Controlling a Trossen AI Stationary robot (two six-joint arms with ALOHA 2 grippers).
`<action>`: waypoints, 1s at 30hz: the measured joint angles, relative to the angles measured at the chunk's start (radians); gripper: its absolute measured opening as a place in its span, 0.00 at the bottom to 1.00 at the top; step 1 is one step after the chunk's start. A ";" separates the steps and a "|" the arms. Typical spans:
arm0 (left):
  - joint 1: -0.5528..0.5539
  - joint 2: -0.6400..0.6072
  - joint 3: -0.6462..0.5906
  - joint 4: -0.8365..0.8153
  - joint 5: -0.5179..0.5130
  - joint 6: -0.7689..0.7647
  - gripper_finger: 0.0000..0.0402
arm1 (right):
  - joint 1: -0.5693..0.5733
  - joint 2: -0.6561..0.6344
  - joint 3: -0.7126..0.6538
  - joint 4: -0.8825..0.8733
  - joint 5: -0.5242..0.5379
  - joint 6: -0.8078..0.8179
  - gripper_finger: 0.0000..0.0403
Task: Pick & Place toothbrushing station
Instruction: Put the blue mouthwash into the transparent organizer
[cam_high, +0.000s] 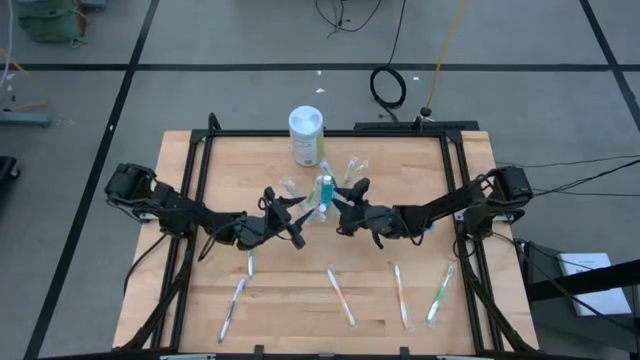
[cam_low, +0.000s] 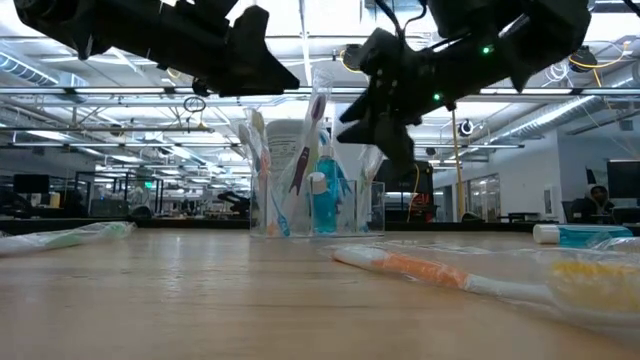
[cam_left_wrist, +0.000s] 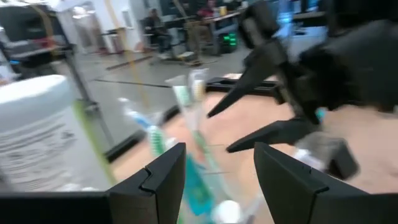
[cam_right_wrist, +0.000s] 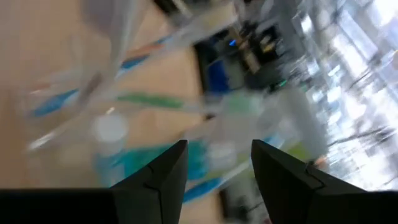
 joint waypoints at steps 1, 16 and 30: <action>0.000 0.000 0.000 0.000 0.014 -0.012 0.49 | -0.001 -0.022 -0.001 -0.049 -0.001 0.066 0.42; 0.001 0.000 0.000 0.000 0.052 -0.086 0.49 | -0.121 -0.075 0.000 -0.125 -0.272 1.076 0.42; 0.001 0.000 0.000 0.006 0.052 -0.059 0.49 | -0.185 0.073 0.000 0.057 -0.255 1.126 0.42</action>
